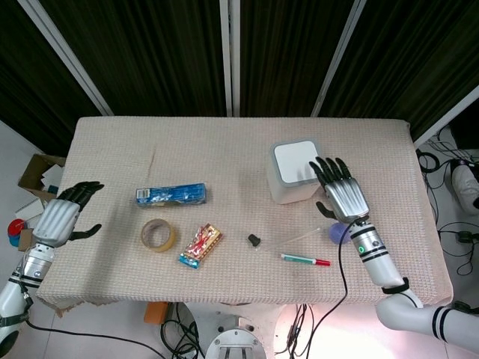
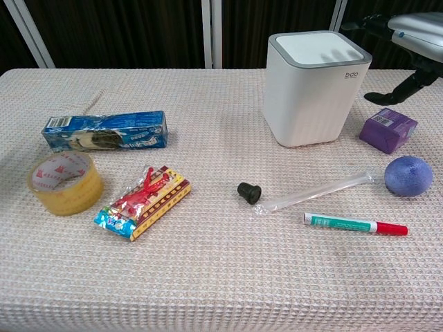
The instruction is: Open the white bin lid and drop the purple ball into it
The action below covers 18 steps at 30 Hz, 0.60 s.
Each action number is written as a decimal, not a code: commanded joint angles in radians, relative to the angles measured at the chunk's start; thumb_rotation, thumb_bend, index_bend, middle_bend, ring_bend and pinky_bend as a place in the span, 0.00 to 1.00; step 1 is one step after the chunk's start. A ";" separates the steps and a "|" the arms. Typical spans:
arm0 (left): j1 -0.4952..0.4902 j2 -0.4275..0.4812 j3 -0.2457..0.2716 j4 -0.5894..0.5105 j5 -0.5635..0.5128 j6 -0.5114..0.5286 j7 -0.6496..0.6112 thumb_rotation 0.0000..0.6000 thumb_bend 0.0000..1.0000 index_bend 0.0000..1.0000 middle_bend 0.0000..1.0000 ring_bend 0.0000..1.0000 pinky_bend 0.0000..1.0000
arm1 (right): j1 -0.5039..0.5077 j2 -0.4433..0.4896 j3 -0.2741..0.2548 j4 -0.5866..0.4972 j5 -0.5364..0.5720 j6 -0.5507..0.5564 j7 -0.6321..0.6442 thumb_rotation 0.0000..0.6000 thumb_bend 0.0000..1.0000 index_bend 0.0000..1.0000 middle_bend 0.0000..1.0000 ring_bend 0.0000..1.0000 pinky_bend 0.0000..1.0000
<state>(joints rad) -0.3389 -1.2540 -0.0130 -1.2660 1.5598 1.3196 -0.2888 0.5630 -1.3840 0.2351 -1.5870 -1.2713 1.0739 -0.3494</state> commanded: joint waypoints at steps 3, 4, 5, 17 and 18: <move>0.007 -0.009 0.006 0.012 0.005 0.007 -0.014 1.00 0.22 0.14 0.13 0.11 0.23 | 0.017 -0.009 -0.008 -0.002 0.003 -0.018 0.007 1.00 0.23 0.00 0.16 0.00 0.00; 0.007 -0.009 0.006 0.013 0.006 0.008 -0.018 1.00 0.22 0.14 0.13 0.11 0.23 | 0.018 -0.009 -0.012 -0.002 0.003 -0.019 0.007 1.00 0.23 0.00 0.21 0.00 0.00; 0.008 -0.009 0.006 0.014 0.006 0.009 -0.023 1.00 0.22 0.14 0.13 0.11 0.23 | 0.020 -0.010 -0.015 -0.001 0.004 -0.020 0.005 1.00 0.23 0.00 0.24 0.00 0.00; 0.014 -0.010 0.008 0.028 0.006 0.014 -0.044 0.99 0.22 0.14 0.13 0.11 0.23 | 0.027 -0.019 -0.039 0.016 0.031 -0.025 0.000 1.00 0.23 0.00 0.35 0.00 0.00; 0.015 -0.010 0.008 0.029 0.006 0.014 -0.044 0.99 0.22 0.14 0.13 0.11 0.23 | 0.028 -0.020 -0.042 0.019 0.035 -0.028 0.000 1.00 0.23 0.00 0.35 0.00 0.00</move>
<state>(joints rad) -0.3242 -1.2644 -0.0049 -1.2372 1.5662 1.3336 -0.3333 0.5903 -1.4030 0.1945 -1.5698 -1.2386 1.0477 -0.3490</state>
